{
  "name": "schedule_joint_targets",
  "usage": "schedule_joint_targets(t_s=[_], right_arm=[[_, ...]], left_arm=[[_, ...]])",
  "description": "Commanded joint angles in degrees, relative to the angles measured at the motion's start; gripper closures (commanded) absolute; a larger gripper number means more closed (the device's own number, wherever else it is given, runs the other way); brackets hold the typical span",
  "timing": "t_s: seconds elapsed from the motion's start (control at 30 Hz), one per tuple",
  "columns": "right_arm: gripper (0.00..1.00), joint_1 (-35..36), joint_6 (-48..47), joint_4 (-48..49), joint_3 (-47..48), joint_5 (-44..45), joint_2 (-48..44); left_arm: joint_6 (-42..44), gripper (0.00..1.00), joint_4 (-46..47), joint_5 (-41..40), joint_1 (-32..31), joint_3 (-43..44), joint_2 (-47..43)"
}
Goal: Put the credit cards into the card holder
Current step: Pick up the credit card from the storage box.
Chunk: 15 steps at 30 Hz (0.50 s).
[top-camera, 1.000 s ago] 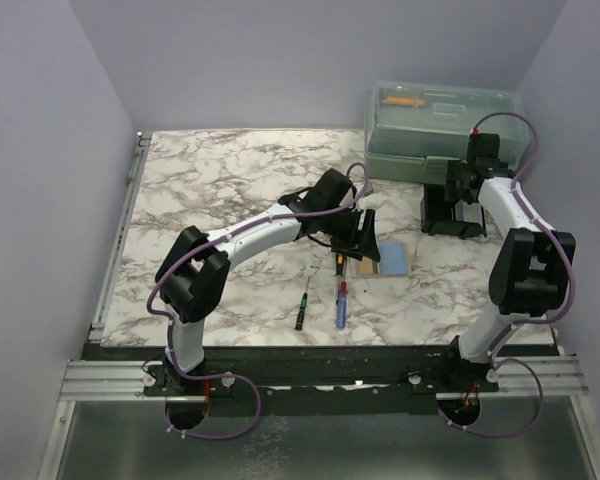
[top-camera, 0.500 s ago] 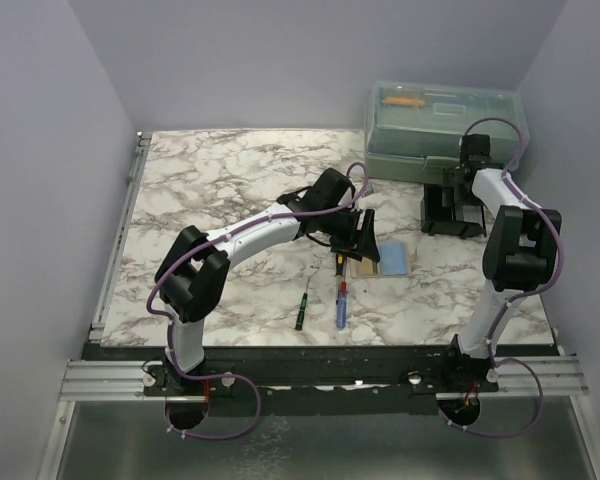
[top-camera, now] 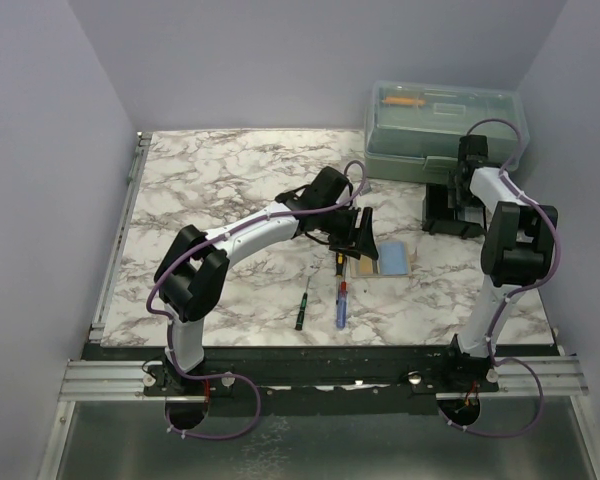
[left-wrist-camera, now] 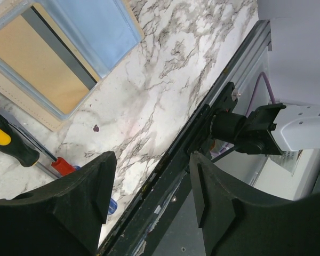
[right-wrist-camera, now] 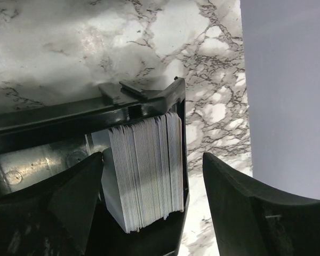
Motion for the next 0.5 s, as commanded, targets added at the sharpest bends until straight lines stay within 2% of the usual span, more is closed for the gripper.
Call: schedule_joint_targets(t_s=[0.0, 0.13, 0.37, 0.47], right_arm=[[0.3, -0.4, 0.1, -2.2, 1.6, 3.8, 0.9], [0.42, -0.3, 0.0, -2.6, 1.8, 5.1, 0.1], [0.52, -0.2, -0.4, -2.2, 1.1, 5.1, -1.8], [0.6, -0.3, -0.3, -2.5, 1.0, 5.3, -1.9]], left_arm=[[0.8, 0.36, 0.5, 1.5, 0.2, -0.6, -0.6], [0.8, 0.36, 0.5, 1.5, 0.1, -0.6, -0.6], [0.8, 0.36, 0.7, 1.6, 0.1, -0.7, -0.6], [0.8, 0.36, 0.7, 1.6, 0.2, -0.7, -0.6]])
